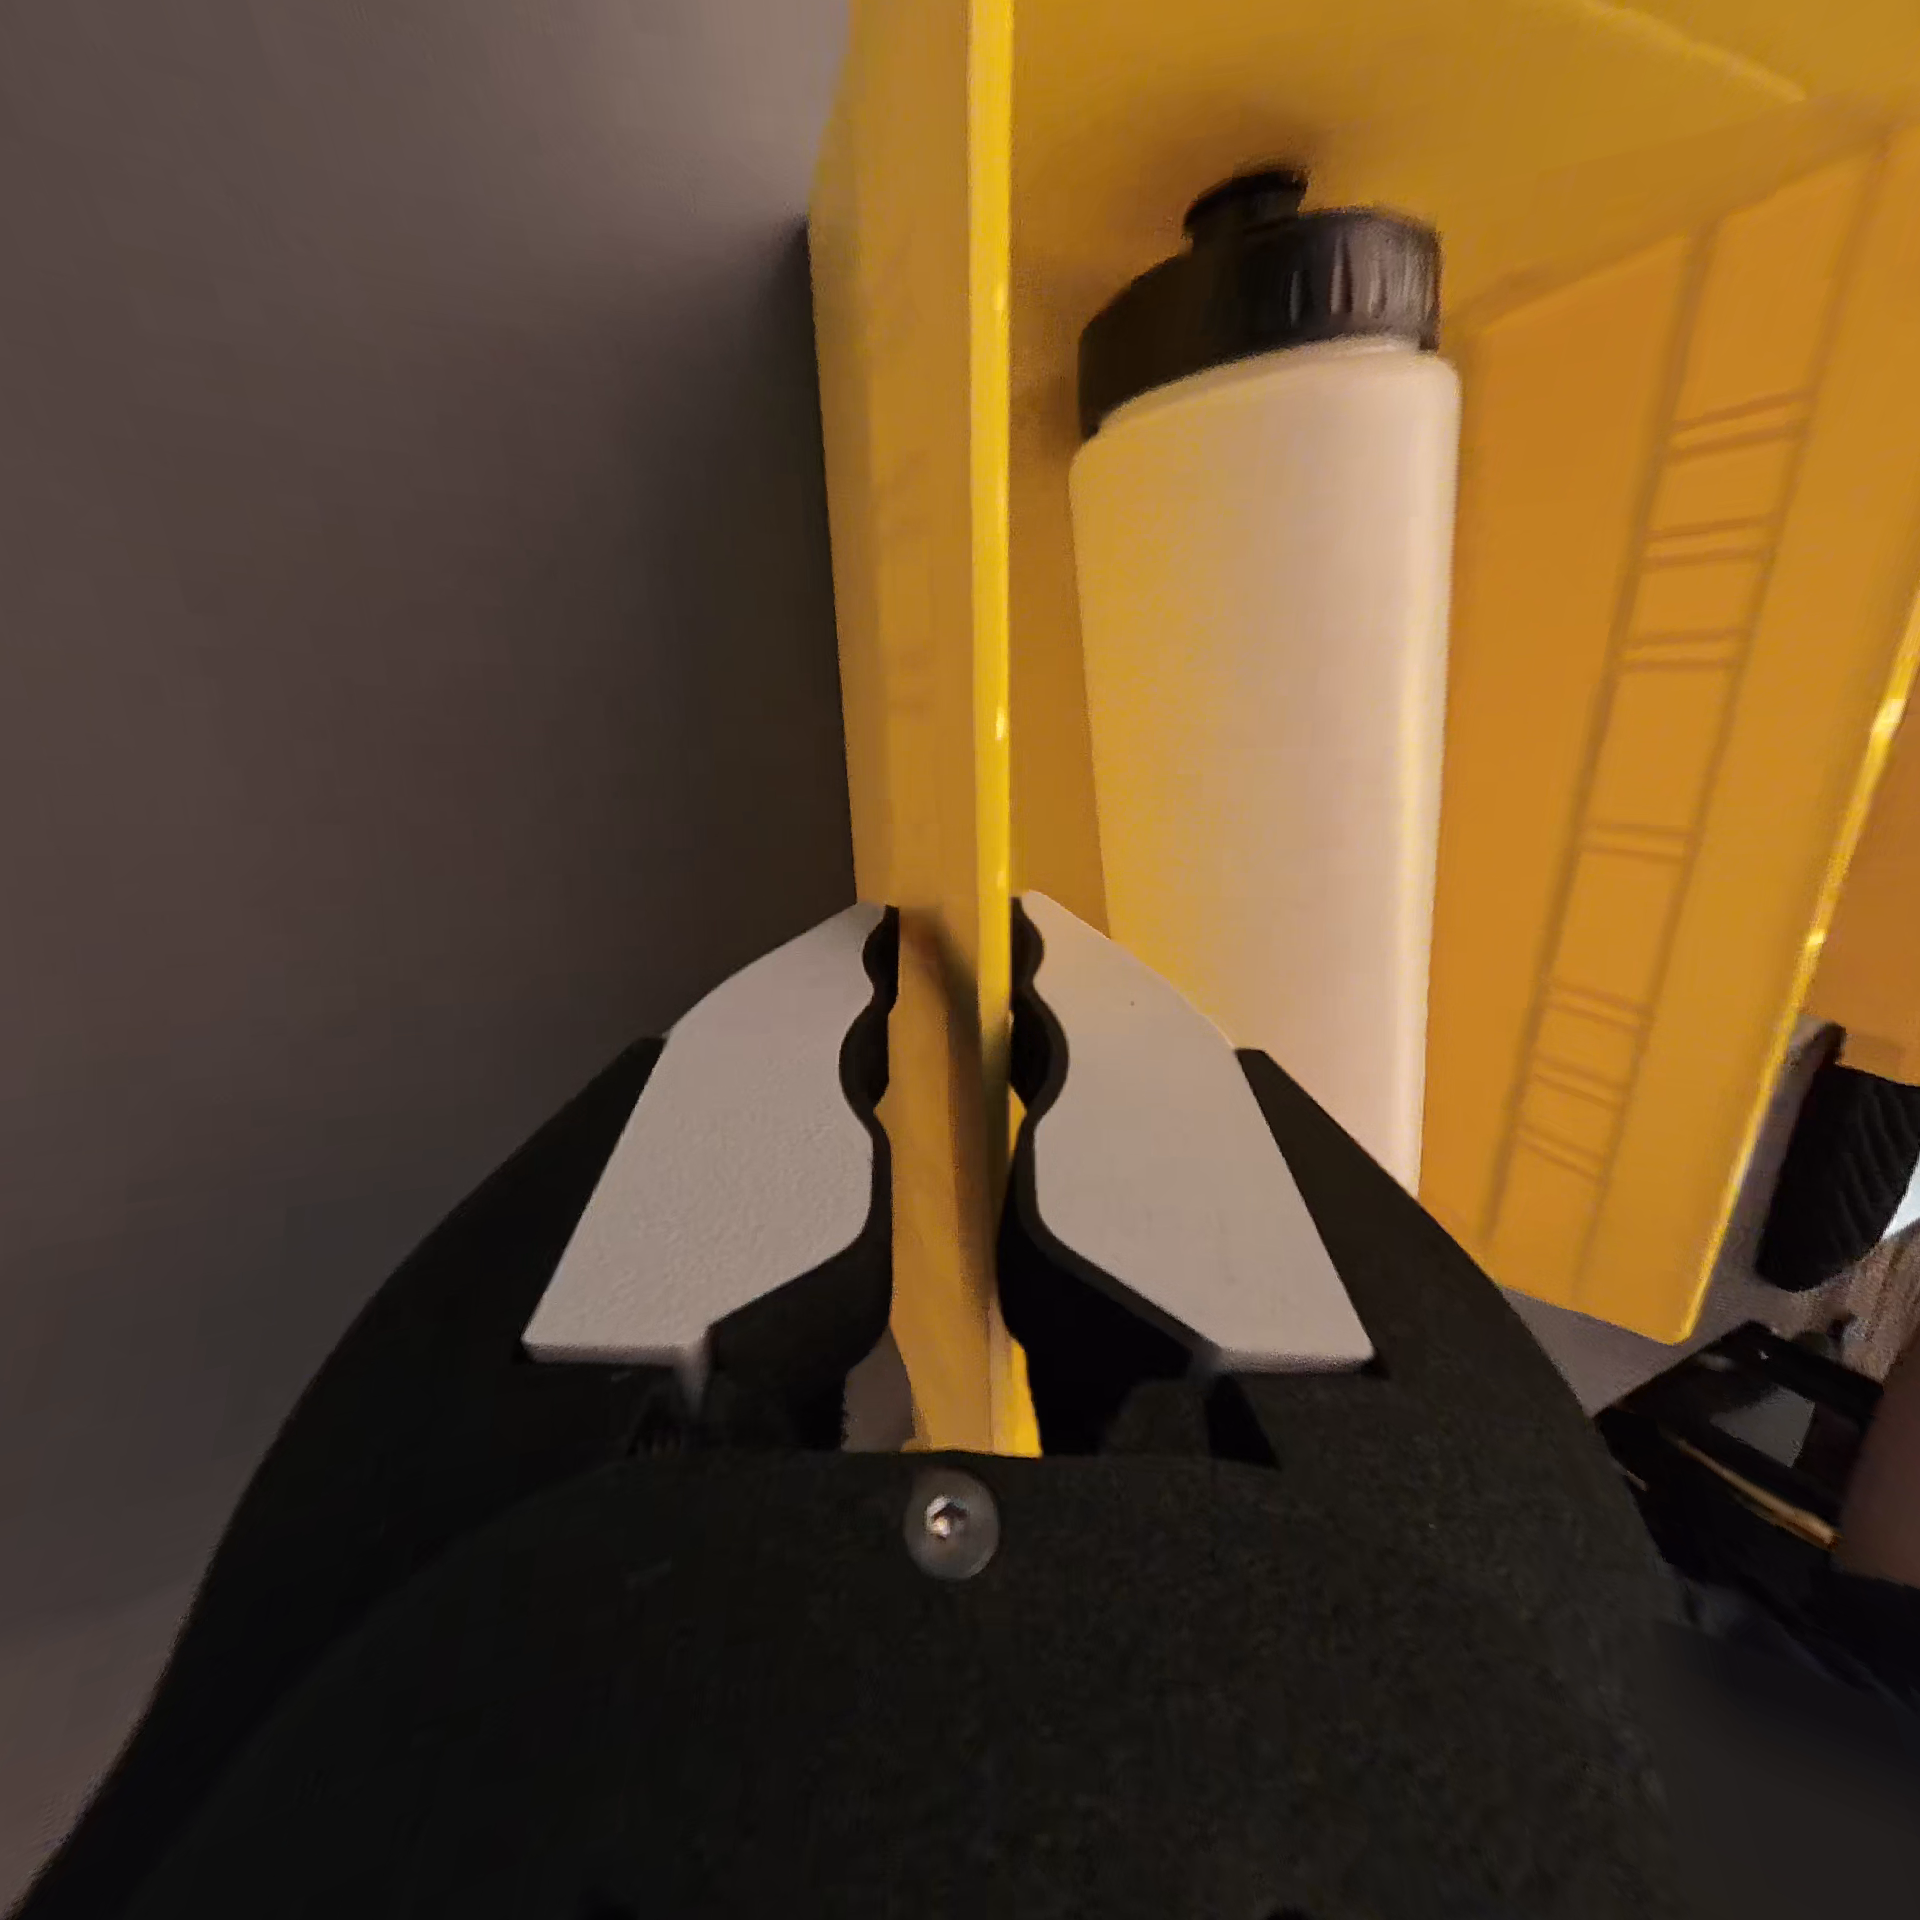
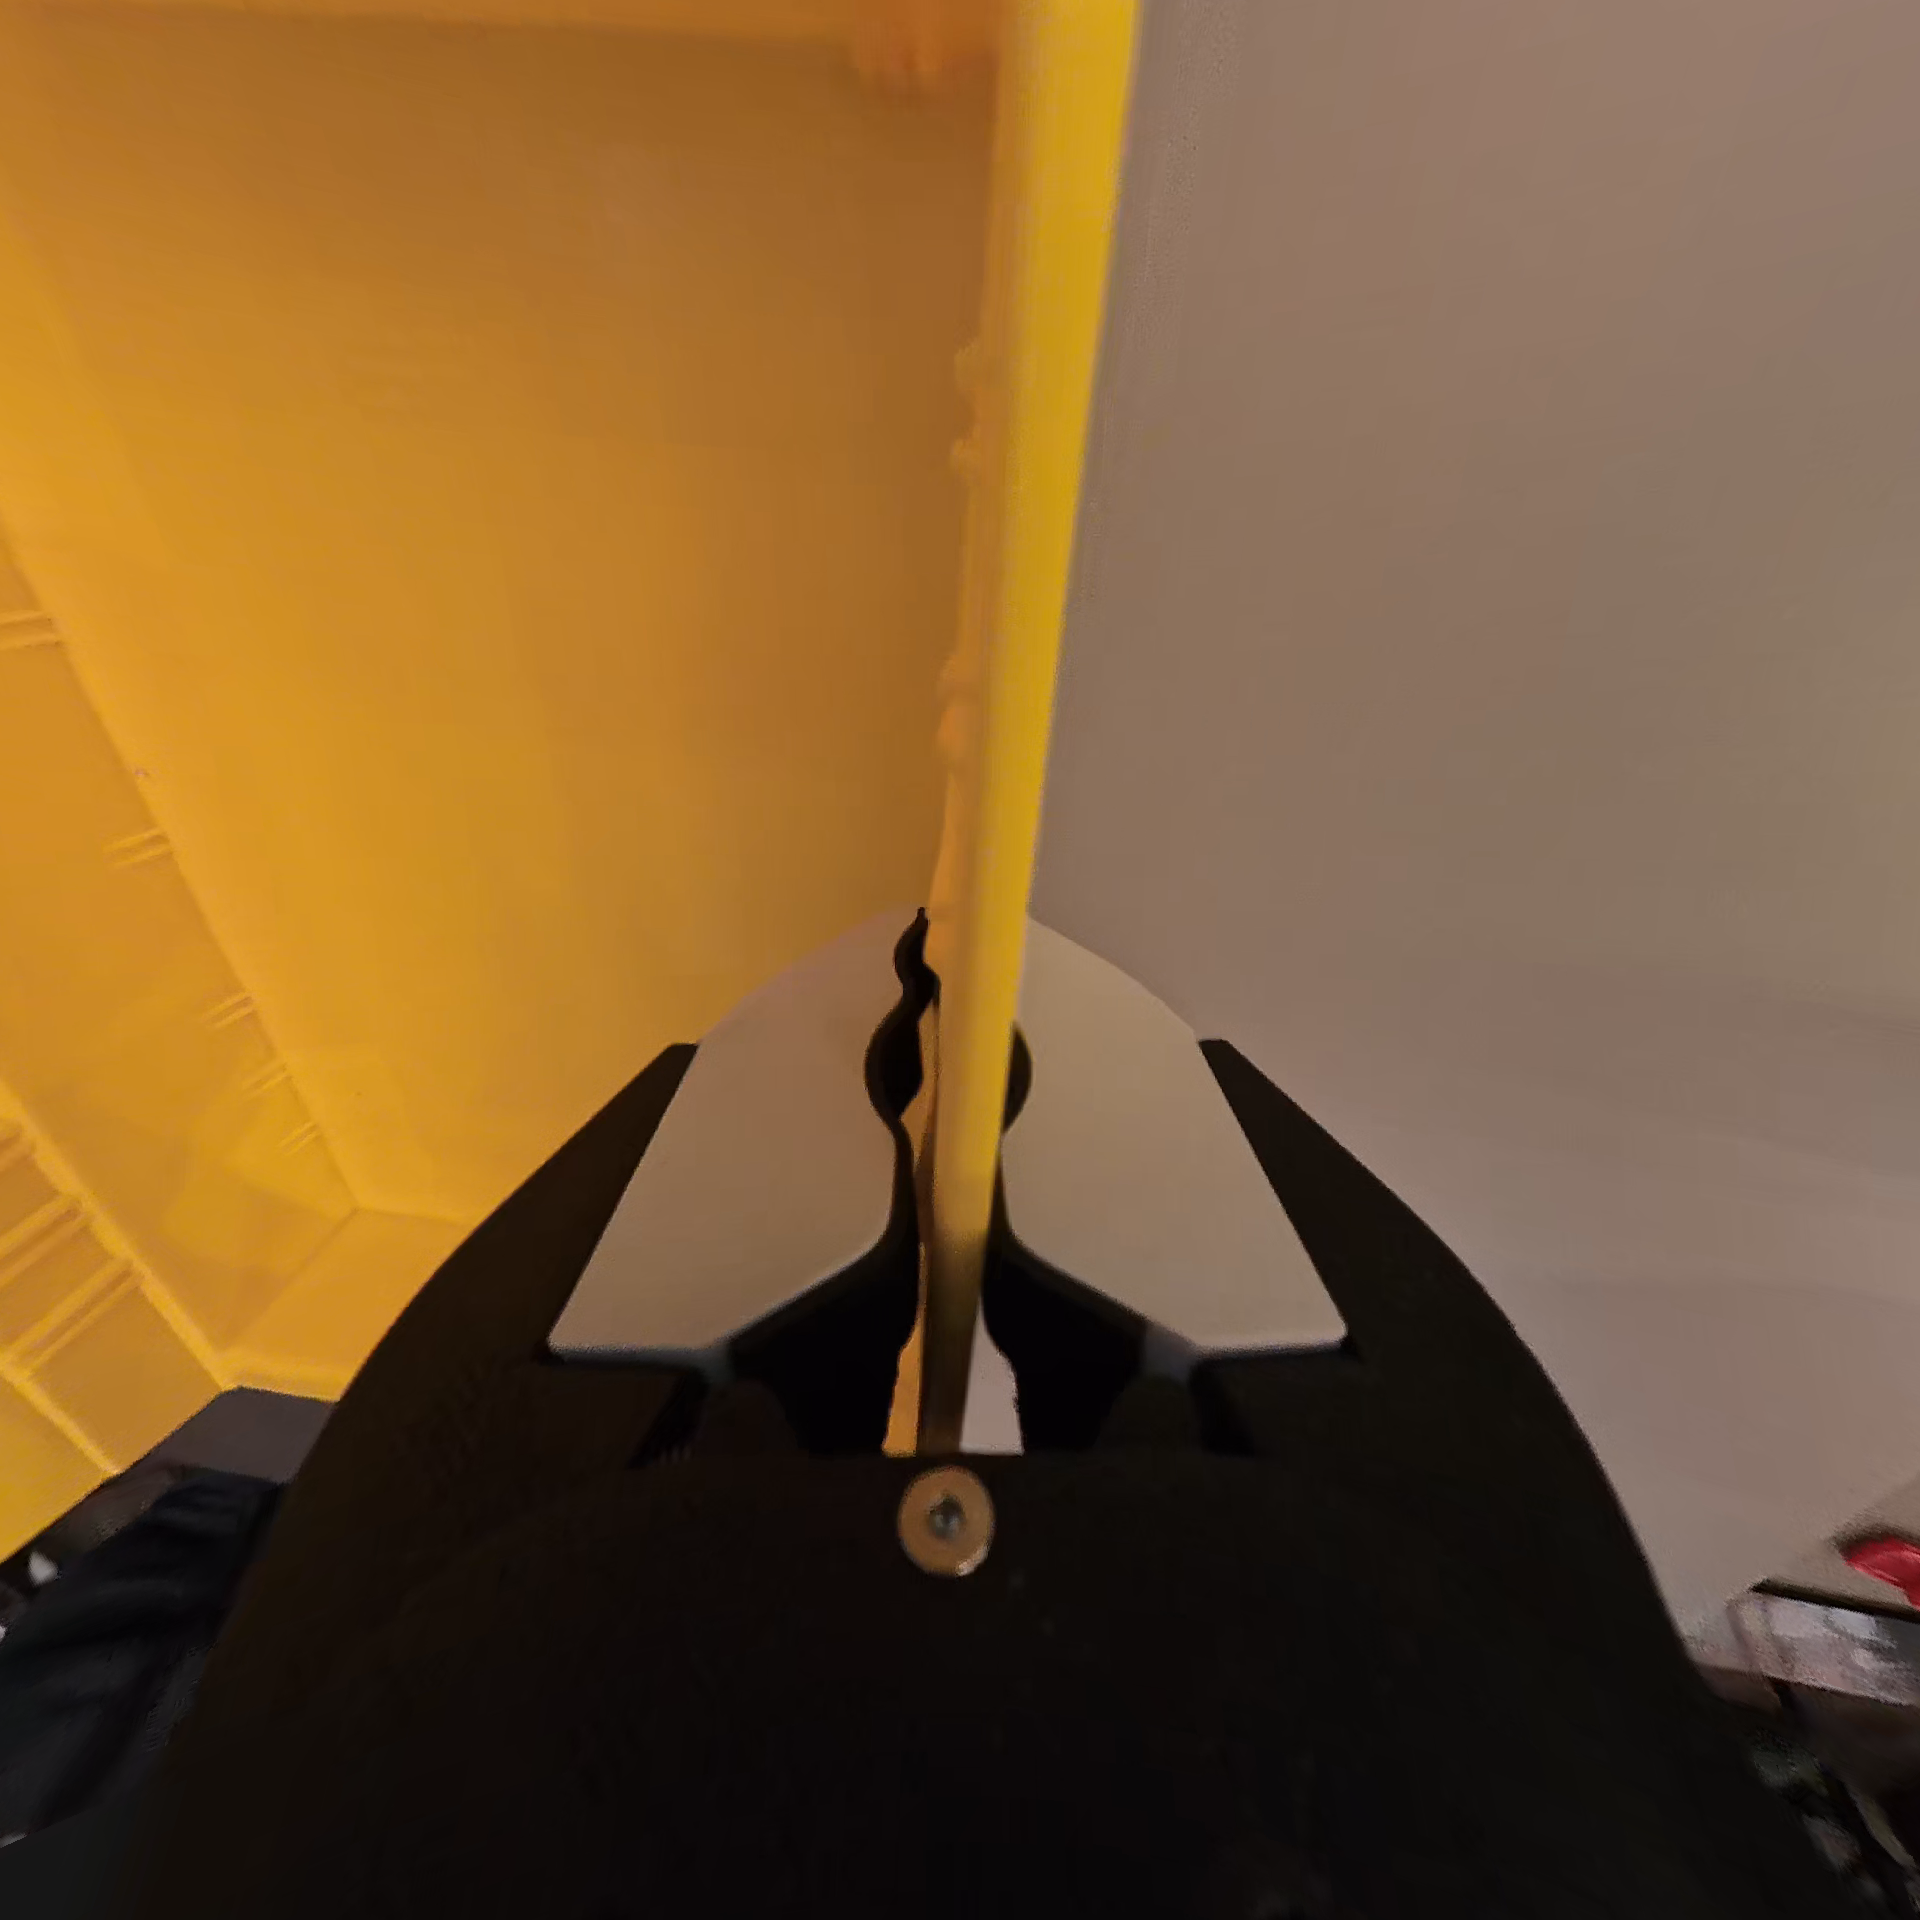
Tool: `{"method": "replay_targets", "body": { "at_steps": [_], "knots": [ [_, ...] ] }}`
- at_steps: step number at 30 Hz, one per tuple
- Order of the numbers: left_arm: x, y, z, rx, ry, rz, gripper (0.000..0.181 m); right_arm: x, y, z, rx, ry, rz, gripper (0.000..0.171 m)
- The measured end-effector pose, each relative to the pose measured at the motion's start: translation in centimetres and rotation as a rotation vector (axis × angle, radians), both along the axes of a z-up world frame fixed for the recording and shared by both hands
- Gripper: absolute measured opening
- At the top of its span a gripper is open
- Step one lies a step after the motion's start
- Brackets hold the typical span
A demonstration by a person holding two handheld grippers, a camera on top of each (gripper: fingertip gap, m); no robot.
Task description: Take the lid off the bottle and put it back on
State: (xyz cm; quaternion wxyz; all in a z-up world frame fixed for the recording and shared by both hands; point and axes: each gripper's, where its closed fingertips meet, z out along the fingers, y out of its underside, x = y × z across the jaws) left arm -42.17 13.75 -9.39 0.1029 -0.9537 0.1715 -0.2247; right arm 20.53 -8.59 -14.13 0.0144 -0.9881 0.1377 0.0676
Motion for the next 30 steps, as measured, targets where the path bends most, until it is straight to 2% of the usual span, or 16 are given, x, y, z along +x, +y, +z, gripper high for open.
{"method": "replay_targets", "body": {
  "at_steps": [2, 4, 7, 9, 11, 12, 14, 16, 19, 22, 24, 28, 30],
  "knots": [
    [0.2, 0.9, 2.2, 0.086, -0.074, 0.022, 0.018, 0.5, 0.5, 1.3, 0.074, -0.026, -0.018, 0.011],
    [0.4, 1.5, 5.4, 0.198, -0.149, 0.04, 0.027, 1.1, 1.1, 4.0, 0.188, -0.074, -0.025, 0.015],
    [1.5, 0.8, 11.1, 0.458, -0.218, -0.013, 0.025, 1.2, 3.2, 11.2, 0.524, -0.113, -0.072, 0.019],
    [2.8, -0.4, 13.4, 0.626, -0.181, -0.078, 0.034, 0.5, 4.6, 17.5, 0.814, -0.145, -0.057, 0.022],
    [5.0, -2.2, 13.6, 0.696, -0.136, -0.167, 0.062, -0.6, 5.0, 22.7, 1.047, -0.213, -0.019, 0.028],
    [6.3, -3.1, 13.0, 0.702, -0.12, -0.214, 0.067, -1.5, 5.0, 24.5, 1.131, -0.223, 0.005, 0.039],
    [8.5, -4.1, 10.7, 0.663, -0.063, -0.3, 0.065, -3.3, 5.4, 26.5, 1.259, -0.213, 0.055, 0.054],
    [10.0, -4.4, 7.6, 0.543, 0.018, -0.333, 0.064, -5.2, 5.6, 26.0, 1.302, -0.134, 0.084, 0.065],
    [12.3, -4.5, 4.2, 0.351, 0.041, -0.331, 0.069, -6.8, 7.0, 24.3, 1.38, 0.023, 0.093, 0.065],
    [13.4, -3.4, 2.4, 0.277, 0.106, -0.289, 0.072, -7.7, 7.6, 22.2, 1.285, 0.151, 0.118, 0.065],
    [12.8, -2.6, 1.0, 0.232, 0.22, -0.275, 0.089, -7.1, 7.7, 21.6, 1.264, 0.117, 0.112, 0.065],
    [12.0, -2.6, -1.5, 0.079, 0.317, -0.24, 0.093, -7.2, 7.6, 21.3, 1.232, 0.107, 0.129, 0.065],
    [11.4, -2.7, -2.6, 0.0, 0.364, -0.219, 0.1, -7.7, 7.6, 21.1, 1.213, 0.123, 0.138, 0.065]
  ]
}}
